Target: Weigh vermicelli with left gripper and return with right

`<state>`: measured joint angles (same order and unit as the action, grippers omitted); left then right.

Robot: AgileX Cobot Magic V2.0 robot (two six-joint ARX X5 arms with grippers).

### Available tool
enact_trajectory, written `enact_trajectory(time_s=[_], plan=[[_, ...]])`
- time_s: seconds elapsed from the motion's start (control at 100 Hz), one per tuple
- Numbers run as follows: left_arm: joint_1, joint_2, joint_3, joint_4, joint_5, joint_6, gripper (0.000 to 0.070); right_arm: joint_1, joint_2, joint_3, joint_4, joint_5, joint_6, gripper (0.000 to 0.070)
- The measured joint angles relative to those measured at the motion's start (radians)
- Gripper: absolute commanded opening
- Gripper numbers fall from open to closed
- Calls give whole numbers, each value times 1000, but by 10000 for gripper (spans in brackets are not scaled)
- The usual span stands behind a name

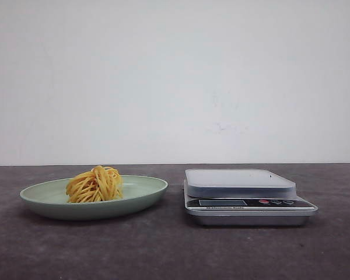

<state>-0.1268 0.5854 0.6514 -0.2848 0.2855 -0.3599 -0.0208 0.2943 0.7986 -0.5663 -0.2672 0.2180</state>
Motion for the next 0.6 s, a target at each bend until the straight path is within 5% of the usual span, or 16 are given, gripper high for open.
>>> enact_trajectory(time_s=[0.29,0.6], plan=[[-144,455,180,-11,-4,-2,349,0,157,131,-45,-53,-6,501],[-277,871,315,-18,-101,0,350,0,224,134,-61,-98,-10,501]])
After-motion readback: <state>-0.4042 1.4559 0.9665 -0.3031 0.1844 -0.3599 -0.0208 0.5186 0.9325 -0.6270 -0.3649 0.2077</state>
